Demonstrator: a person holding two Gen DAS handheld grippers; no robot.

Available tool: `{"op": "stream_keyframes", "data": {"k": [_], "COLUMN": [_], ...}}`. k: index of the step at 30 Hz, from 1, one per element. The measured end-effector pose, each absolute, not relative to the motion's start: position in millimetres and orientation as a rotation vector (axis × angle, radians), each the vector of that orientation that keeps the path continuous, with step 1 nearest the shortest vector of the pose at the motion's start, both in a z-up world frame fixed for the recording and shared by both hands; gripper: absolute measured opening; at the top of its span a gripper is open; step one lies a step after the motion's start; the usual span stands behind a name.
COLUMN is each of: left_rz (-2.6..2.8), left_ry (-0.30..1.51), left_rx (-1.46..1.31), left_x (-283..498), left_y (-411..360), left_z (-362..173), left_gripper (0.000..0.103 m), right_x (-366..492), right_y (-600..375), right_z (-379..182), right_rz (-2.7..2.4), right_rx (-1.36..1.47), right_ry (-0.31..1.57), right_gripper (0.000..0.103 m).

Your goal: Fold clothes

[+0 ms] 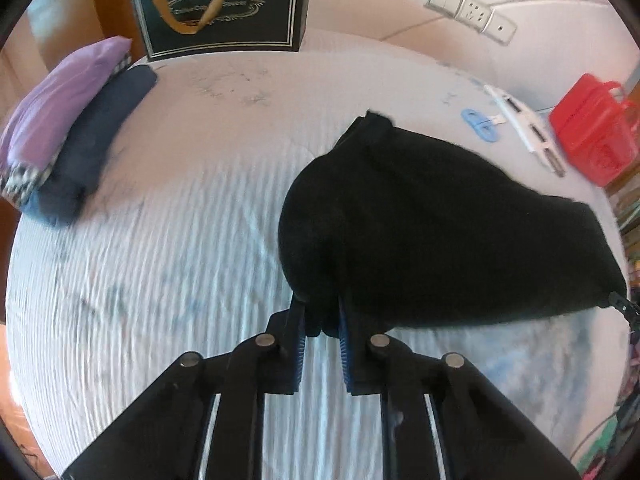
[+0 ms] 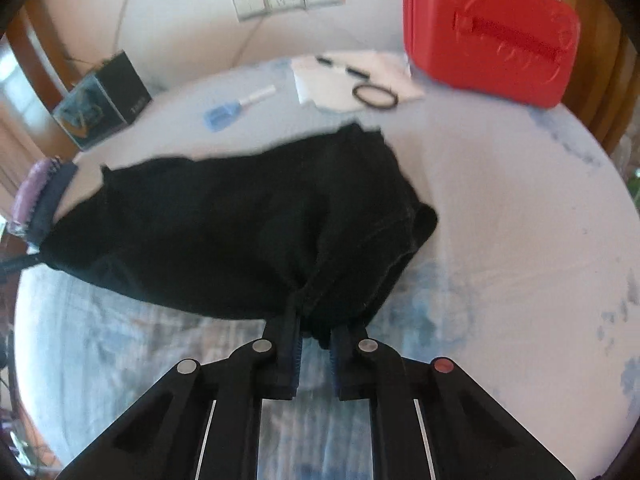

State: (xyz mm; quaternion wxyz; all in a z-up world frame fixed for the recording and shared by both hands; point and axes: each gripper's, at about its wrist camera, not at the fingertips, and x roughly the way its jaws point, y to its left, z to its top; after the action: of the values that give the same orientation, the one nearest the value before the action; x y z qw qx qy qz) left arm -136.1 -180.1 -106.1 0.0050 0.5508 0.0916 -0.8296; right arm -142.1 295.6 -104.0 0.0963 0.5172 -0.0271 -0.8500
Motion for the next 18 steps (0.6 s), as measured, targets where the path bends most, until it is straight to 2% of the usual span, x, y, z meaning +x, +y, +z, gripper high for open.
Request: {"op": "stream_keyframes", "data": {"k": [4,9,12,13,14,15,18], "left_rz": [-2.561,-2.463,-2.466,-2.461,-2.463,-2.493,-2.571], "left_ry": [0.329,0.325,0.274,0.251,0.226,0.199,0.186], "left_rx": [1.81,1.925,1.91,1.905,1.893,1.851,1.762], "left_x": [-89,-37,-35,-37,-40,-44,-59], "left_y": [-182,-178,-176,-176,-177,-177,-179], "left_z": [-119,-156,-151,-146,-140,-128,-98], "left_gripper": [0.014,0.015,0.025,0.032,0.04,0.042,0.053], "right_x": [-111,-62,-44,-42,-40,-41,-47], "right_y": [299,307,318,321,325,328,338], "right_z": [-96,-133,-146,-145,-142,-134,-111], "right_rz": [-2.429,-2.295,-2.265,-2.263,-2.271,-2.301,-2.378], "right_rx": [1.607,1.801,1.859,1.861,1.852,1.824,1.734], "right_ry": [-0.054,-0.058,-0.091,-0.11,-0.122,-0.134,-0.189], "right_gripper": [0.011,0.011,0.011,0.012,0.015,0.018,0.037]}}
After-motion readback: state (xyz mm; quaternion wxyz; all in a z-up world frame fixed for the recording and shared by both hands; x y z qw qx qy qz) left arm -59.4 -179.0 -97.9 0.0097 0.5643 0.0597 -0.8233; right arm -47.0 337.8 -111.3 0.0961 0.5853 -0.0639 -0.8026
